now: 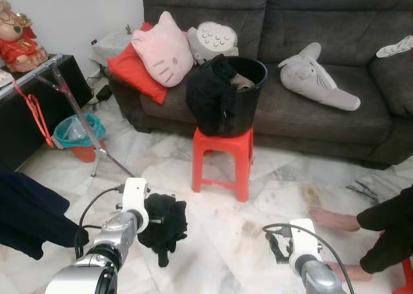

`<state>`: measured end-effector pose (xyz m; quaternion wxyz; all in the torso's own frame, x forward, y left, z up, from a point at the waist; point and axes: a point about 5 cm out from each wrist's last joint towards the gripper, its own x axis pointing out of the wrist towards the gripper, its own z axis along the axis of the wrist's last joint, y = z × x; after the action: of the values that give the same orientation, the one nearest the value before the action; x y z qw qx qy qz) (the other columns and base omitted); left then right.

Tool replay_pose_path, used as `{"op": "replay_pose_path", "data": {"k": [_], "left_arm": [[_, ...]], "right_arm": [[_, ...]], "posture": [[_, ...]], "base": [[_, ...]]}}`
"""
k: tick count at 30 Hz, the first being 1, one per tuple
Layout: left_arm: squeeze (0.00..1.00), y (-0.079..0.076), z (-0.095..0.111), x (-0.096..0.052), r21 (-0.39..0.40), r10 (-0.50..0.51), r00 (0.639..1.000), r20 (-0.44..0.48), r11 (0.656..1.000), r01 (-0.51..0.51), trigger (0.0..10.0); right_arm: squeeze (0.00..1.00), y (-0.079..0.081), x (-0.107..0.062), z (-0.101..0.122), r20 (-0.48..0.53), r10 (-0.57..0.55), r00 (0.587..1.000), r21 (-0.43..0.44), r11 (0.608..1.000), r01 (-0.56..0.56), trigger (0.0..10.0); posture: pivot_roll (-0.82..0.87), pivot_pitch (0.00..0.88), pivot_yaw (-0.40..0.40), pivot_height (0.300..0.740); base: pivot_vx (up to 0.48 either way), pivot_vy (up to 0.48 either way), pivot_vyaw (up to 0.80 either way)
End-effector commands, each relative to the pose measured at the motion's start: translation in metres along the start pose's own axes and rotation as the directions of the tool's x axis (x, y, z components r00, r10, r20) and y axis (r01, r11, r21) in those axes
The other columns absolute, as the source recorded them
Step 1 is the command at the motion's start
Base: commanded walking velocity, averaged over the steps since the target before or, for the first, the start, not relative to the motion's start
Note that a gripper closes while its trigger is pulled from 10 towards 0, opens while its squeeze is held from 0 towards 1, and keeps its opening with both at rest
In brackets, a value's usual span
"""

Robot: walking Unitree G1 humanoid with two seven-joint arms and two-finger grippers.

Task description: Hang hanger

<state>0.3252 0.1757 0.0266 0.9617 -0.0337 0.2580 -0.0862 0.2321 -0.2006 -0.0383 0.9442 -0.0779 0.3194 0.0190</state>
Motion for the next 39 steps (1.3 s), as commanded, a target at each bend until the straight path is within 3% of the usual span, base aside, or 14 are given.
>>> {"op": "replay_pose_path", "data": {"k": [1, 5, 9, 11, 12, 14, 17, 18, 20, 22, 24, 29, 33, 39], "left_arm": [[0.0, -0.003, 0.016, 0.003, 0.012, -0.061, 0.998, 0.027, 0.998, 0.06, 10.0], [0.0, -0.011, 0.023, 0.004, 0.035, -0.157, 0.986, 0.05, 0.987, 0.156, 10.0], [0.0, -0.018, 0.026, 0.002, 0.076, -0.24, 0.965, 0.101, 0.97, 0.233, 10.0], [0.0, -0.019, 0.026, 0.001, 0.113, -0.233, 0.964, 0.131, 0.969, 0.219, 10.0], [0.0, -0.018, 0.019, 0.0, 0.179, -0.23, 0.966, 0.115, 0.962, 0.207, 10.0], [0.0, -0.013, 0.011, -0.002, 0.163, -0.201, 0.974, 0.106, 0.97, 0.182, 10.0], [0.0, -0.008, 0.003, -0.005, 0.171, -0.164, 0.982, 0.092, 0.974, 0.147, 10.0], [0.0, -0.001, -0.009, -0.008, 0.149, -0.125, 0.99, 0.067, 0.982, 0.114, 10.0], [0.0, 0.006, -0.023, -0.012, 0.164, -0.085, 0.996, 0.027, 0.983, 0.079, 10.0], [0.0, 0.008, -0.027, -0.014, 0.175, -0.075, 0.997, 0.013, 0.982, 0.071, 10.0], [0.0, 0.016, -0.043, -0.02, 0.143, -0.036, 0.999, -0.026, 0.989, 0.039, 10.0], [0.0, 0.023, -0.061, -0.028, 0.148, 0.01, 0.997, -0.077, 0.989, 0.001, 10.0], [0.0, 0.031, -0.106, -0.048, 0.202, 0.081, 0.969, -0.234, 0.979, -0.033, 10.0], [0.0, 0.03, -0.126, -0.058, 0.22, 0.081, 0.951, -0.298, 0.975, -0.014, 10.0]], "right_arm": [[0.0, 0.006, 0.002, 0.002, 0.009, 0.027, 1.0, -0.029, 0.999, -0.027, 10.0], [0.0, 0.015, 0.004, 0.014, 0.074, 0.123, 0.99, 0.004, 0.992, -0.124, 10.0], [0.0, 0.016, -0.001, 0.034, 0.192, 0.229, 0.954, -0.095, 0.972, -0.214, 10.0], [0.0, 0.001, -0.002, 0.042, 0.259, 0.13, 0.957, -0.125, 0.987, -0.1, 10.0], [0.0, -0.01, -0.002, 0.041, 0.274, 0.047, 0.961, -0.048, 0.998, -0.036, 10.0], [0.0, -0.022, -0.001, 0.029, 0.21, -0.059, 0.976, 0.056, 0.997, 0.048, 10.0], [0.0, -0.026, -0.001, 0.009, 0.106, -0.123, 0.987, 0.103, 0.988, 0.113, 10.0], [0.0, -0.026, -0.005, -0.014, 0.001, -0.17, 0.985, 0.142, 0.976, 0.168, 10.0], [0.0, -0.022, -0.009, -0.031, -0.06, -0.18, 0.982, 0.238, 0.953, 0.189, 10.0], [0.0, -0.02, -0.01, -0.034, -0.07, -0.178, 0.982, 0.274, 0.943, 0.191, 10.0], [0.0, -0.013, -0.017, -0.054, -0.141, -0.168, 0.976, 0.318, 0.926, 0.205, 10.0], [0.0, -0.004, -0.025, -0.074, -0.215, -0.153, 0.965, 0.33, 0.918, 0.219, 10.0], [0.0, 0.012, -0.034, -0.094, -0.289, -0.127, 0.949, 0.283, 0.936, 0.211, 10.0], [0.0, 0.014, -0.039, -0.103, -0.327, -0.122, 0.937, 0.288, 0.931, 0.222, 10.0]], "posture": [[-0.01, 0.0, 0.099, 0.74], [-0.01, 0.0, 0.101, 0.74], [-0.02, 0.0, 0.103, 0.74], [-0.03, 0.0, 0.106, 0.74], [-0.03, 0.0, 0.108, 0.74], [-0.03, 0.0, 0.108, 0.74], [-0.03, 0.0, 0.107, 0.74], [-0.02, 0.0, 0.105, 0.74], [-0.02, 0.0, 0.105, 0.74], [-0.02, 0.0, 0.105, 0.74], [-0.02, 0.0, 0.106, 0.74], [-0.03, 0.0, 0.101, 0.74], [-0.03, 0.0, 0.088, 0.74], [-0.03, 0.0, 0.084, 0.74]], "base": [[0.0, 0.0, 0.0], [0.0, 0.0, 0.0], [0.0, 0.0, 0.0], [0.0, 0.0, 0.0], [0.0, 0.0, 0.0], [0.0, 0.0, 0.0], [0.0, 0.0, 0.0], [0.0, 0.0, 0.0], [0.0, 0.0, 0.0], [0.0, 0.0, 0.0], [0.0, 0.0, 0.0], [0.0, 0.0, 0.0], [0.0, 0.0, 0.0], [0.0, 0.0, 0.0]]}}
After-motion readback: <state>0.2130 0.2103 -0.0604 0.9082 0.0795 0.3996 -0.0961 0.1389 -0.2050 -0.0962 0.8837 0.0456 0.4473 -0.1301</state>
